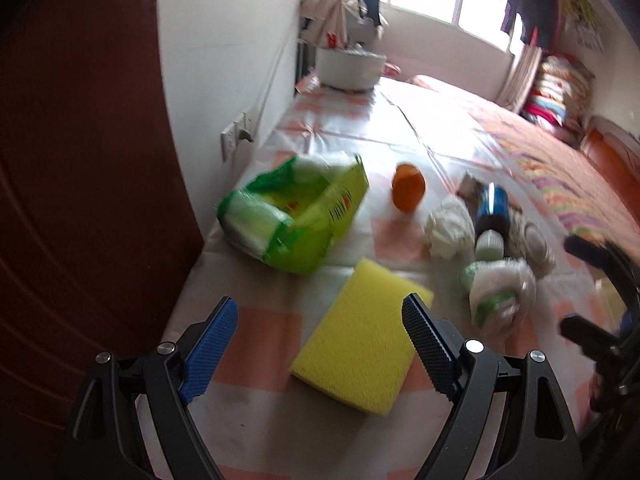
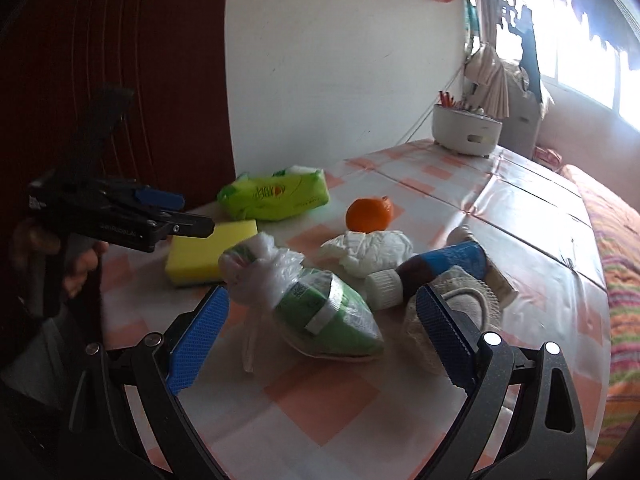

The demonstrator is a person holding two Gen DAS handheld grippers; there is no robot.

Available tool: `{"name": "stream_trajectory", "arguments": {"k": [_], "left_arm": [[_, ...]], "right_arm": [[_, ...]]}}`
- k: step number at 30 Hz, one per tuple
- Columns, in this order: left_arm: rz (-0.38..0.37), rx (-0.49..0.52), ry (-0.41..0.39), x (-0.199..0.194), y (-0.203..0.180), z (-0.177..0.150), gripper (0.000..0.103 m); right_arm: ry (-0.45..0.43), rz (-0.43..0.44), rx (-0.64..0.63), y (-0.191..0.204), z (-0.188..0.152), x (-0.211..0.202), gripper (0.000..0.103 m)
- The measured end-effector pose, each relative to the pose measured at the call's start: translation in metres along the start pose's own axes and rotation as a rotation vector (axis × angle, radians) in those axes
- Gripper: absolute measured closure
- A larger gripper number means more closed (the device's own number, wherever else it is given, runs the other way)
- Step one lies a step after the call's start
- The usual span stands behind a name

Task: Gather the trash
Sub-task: 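Grasp the bagged green package with the right tool while the left tool grasps the yellow sponge, then carry the bag and sponge to the cream bin and open both tools to drop them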

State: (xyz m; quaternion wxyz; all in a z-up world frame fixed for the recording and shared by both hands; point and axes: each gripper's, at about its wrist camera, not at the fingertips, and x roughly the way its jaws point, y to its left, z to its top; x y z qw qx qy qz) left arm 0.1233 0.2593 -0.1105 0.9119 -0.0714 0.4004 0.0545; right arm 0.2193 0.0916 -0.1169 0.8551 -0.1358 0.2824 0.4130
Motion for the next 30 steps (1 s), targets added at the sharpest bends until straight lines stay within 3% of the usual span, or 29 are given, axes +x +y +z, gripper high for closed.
{"name": "stream_trajectory", "arguments": {"k": [6, 13, 15, 17, 18, 23, 30], "left_arm": [[-0.053, 0.001, 0.065, 0.013, -0.001, -0.005, 0.021], [-0.071, 0.04, 0.087, 0.019, -0.011, -0.008, 0.021], [-0.077, 0.047, 0.097, 0.021, -0.014, -0.008, 0.021], [-0.08, 0.052, 0.101, 0.023, -0.016, -0.008, 0.021], [-0.082, 0.058, 0.106, 0.025, -0.017, -0.007, 0.021], [-0.084, 0.089, 0.13, 0.031, -0.029, -0.007, 0.021], [-0.118, 0.057, 0.107, 0.034, -0.034, -0.005, 0.022]], "right_arm": [[0.095, -0.046, -0.079, 0.001, 0.003, 0.029, 0.011], [0.192, -0.035, -0.103, 0.005, 0.006, 0.052, 0.022], [0.212, -0.031, -0.123, 0.009, 0.007, 0.058, 0.028], [0.244, -0.018, -0.129, 0.009, 0.007, 0.065, 0.044], [0.255, -0.021, -0.129, 0.009, 0.006, 0.067, 0.046], [0.261, -0.028, -0.087, 0.002, 0.009, 0.063, 0.055], [0.176, 0.018, 0.067, -0.019, 0.014, 0.033, 0.056]]}}
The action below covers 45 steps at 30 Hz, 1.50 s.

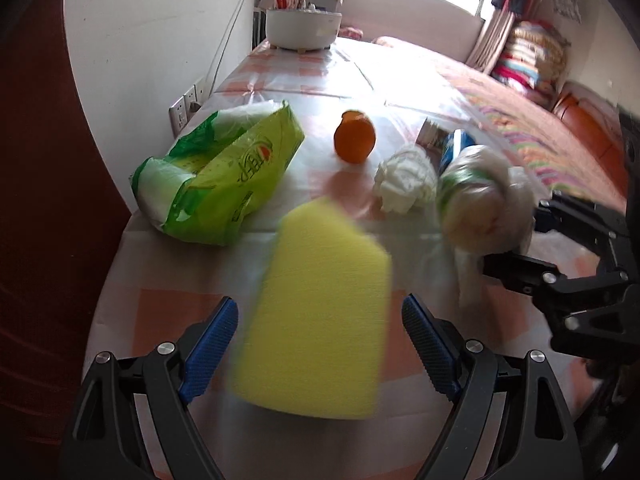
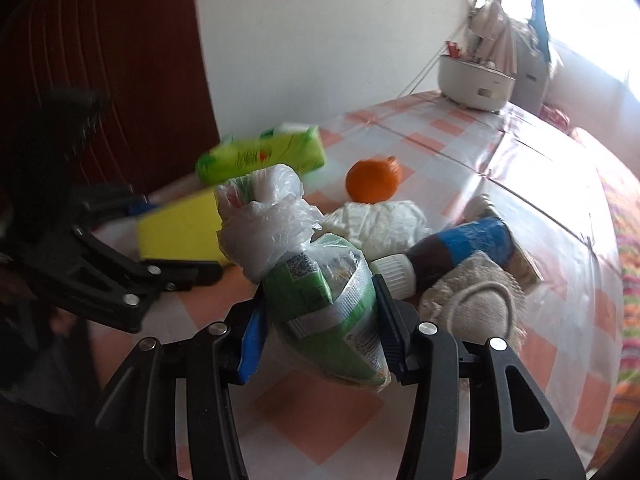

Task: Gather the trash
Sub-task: 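Carry the bag and sponge to the cream bin and open both tools to drop them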

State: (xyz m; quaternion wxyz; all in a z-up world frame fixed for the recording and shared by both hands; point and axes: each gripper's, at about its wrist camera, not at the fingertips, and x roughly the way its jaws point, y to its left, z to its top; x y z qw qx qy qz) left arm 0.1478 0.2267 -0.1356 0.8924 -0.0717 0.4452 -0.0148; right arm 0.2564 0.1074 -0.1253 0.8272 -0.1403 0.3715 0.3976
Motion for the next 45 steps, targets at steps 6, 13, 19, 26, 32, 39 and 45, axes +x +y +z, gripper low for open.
{"name": "stream_trajectory", "arguments": {"k": [6, 13, 19, 26, 32, 39, 45], "left_arm": [[-0.005, -0.017, 0.001, 0.005, -0.006, 0.007, 0.052], [-0.011, -0.017, -0.017, 0.006, -0.02, 0.013, 0.058], [-0.023, 0.019, -0.095, -0.005, -0.047, 0.024, 0.06], [-0.076, 0.065, -0.147, -0.013, -0.083, 0.038, 0.06], [-0.126, 0.107, -0.154, -0.012, -0.12, 0.039, 0.06], [-0.192, 0.162, -0.155, -0.011, -0.17, 0.041, 0.06], [-0.243, 0.209, -0.138, -0.006, -0.215, 0.039, 0.06]], "right_arm": [[-0.086, 0.014, 0.137, -0.029, -0.007, -0.033, 0.055], [-0.166, -0.026, 0.253, -0.067, -0.021, -0.068, 0.055], [-0.227, -0.057, 0.307, -0.086, -0.031, -0.097, 0.055], [-0.279, -0.12, 0.359, -0.111, -0.051, -0.127, 0.055], [-0.303, -0.187, 0.41, -0.135, -0.076, -0.152, 0.055], [-0.338, -0.251, 0.47, -0.161, -0.104, -0.184, 0.055], [-0.368, -0.296, 0.503, -0.175, -0.126, -0.21, 0.055]]}}
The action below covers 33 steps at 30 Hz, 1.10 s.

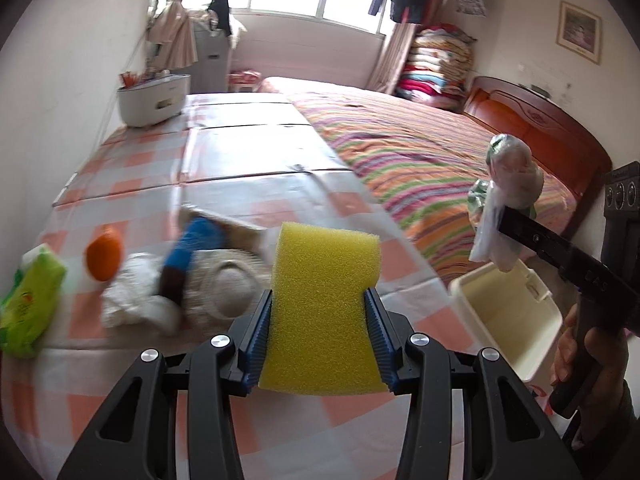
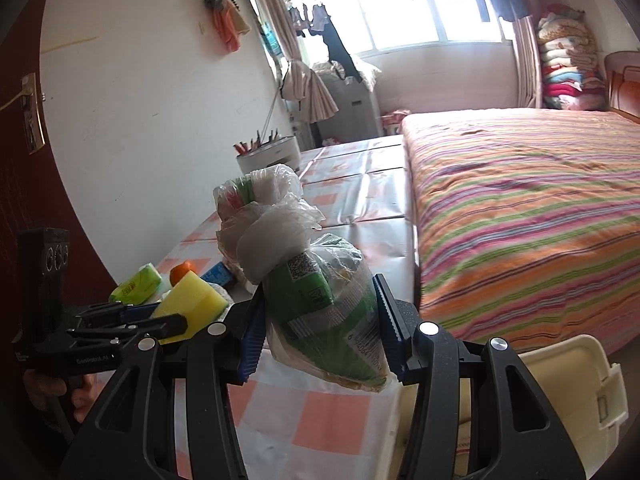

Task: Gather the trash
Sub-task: 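Carry the bag and sponge to the cream bin and open both tools to drop them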

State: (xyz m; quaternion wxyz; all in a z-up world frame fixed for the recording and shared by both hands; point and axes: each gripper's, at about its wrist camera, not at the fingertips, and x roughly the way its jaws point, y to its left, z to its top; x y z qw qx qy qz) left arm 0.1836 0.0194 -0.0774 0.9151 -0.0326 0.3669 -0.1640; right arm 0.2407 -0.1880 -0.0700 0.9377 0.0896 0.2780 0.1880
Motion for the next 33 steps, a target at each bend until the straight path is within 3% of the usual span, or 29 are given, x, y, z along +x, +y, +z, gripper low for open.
{"name": "stream_trajectory", "arguments": {"k": [16, 27, 33], "left_arm": [[-0.15, 0.087, 0.03, 0.025, -0.099, 0.002, 0.06], [-0.221, 0.132, 0.065, 0.039, -0.147, -0.003, 0.06], [-0.262, 0.161, 0.08, 0.043, -0.17, -0.006, 0.06]], "right_arm": [[-0.102, -0.189, 0.097, -0.082, -0.012, -0.068, 0.055], [-0.1, -0.275, 0.138, -0.111, -0.033, -0.091, 0.054], [-0.114, -0.297, 0.193, -0.118, -0.044, -0.108, 0.047]]}}
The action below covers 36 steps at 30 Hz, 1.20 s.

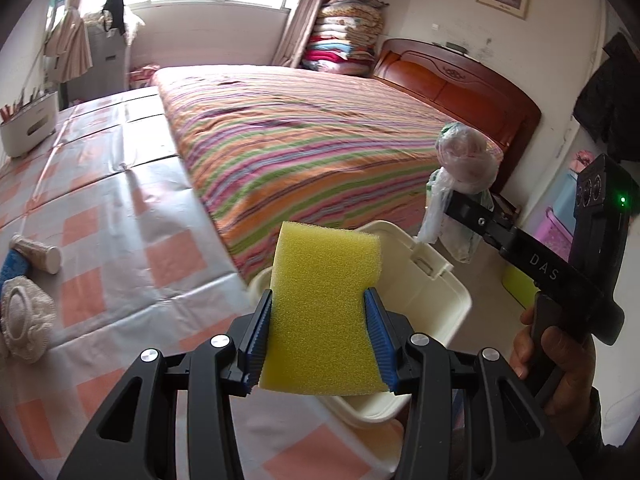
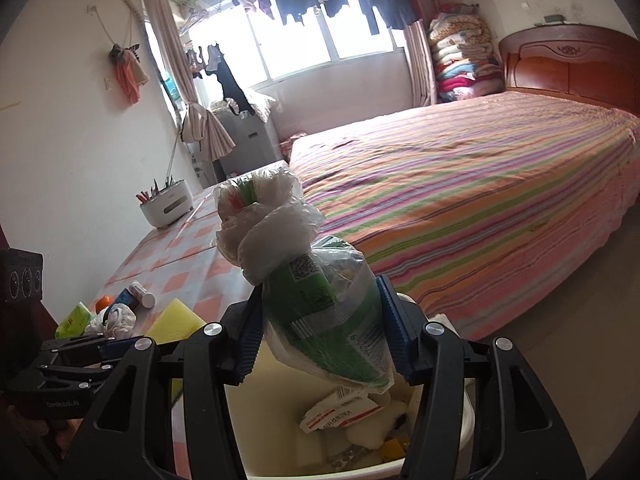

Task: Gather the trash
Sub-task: 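Carry the bag and sponge to the cream bin and open both tools to drop them, then move both tools back to the table toward the white lace hat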

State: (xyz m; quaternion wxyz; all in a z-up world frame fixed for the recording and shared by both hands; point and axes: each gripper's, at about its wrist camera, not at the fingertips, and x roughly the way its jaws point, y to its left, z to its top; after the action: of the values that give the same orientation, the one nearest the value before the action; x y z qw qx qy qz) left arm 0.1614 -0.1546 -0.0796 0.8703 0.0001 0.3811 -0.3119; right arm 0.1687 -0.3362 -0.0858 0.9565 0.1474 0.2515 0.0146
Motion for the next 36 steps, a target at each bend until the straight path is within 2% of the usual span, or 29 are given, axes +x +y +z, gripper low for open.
{"name": "stream_trajectory", "arguments": {"k": [3, 5, 16, 19, 22, 24, 26, 31, 36], "left_arm": [[-0.013, 0.021, 0.013, 0.005, -0.009, -0.002, 0.06], [-0.017, 0.029, 0.018, 0.008, -0.013, -0.003, 0.059], [-0.038, 0.051, 0.036, 0.015, -0.026, -0.005, 0.058], [-0.048, 0.055, 0.006, 0.012, -0.03, -0.006, 0.055], [-0.057, 0.08, -0.007, 0.011, -0.035, -0.006, 0.047], [-0.051, 0.093, -0.02, 0.009, -0.037, -0.007, 0.032], [-0.048, 0.104, -0.016, 0.01, -0.039, -0.008, 0.026], [-0.032, 0.119, -0.033, 0.004, -0.04, -0.008, 0.025], [-0.019, 0.08, -0.088, -0.012, -0.027, -0.005, 0.024]], "right_arm": [[0.0, -0.002, 0.027, -0.006, -0.005, -0.005, 0.041], [-0.008, -0.006, 0.034, -0.009, -0.005, -0.008, 0.032], [-0.071, 0.022, 0.07, -0.011, 0.0, -0.02, 0.032], [-0.081, 0.019, 0.07, -0.01, 0.0, -0.02, 0.032], [-0.096, 0.018, 0.074, -0.011, 0.002, -0.023, 0.031], [-0.099, 0.019, 0.077, -0.013, 0.002, -0.024, 0.031], [-0.098, 0.014, 0.077, -0.013, 0.001, -0.022, 0.031], [-0.101, 0.017, 0.077, -0.013, 0.001, -0.022, 0.031], [-0.104, 0.035, 0.068, -0.006, 0.002, -0.019, 0.028]]}}
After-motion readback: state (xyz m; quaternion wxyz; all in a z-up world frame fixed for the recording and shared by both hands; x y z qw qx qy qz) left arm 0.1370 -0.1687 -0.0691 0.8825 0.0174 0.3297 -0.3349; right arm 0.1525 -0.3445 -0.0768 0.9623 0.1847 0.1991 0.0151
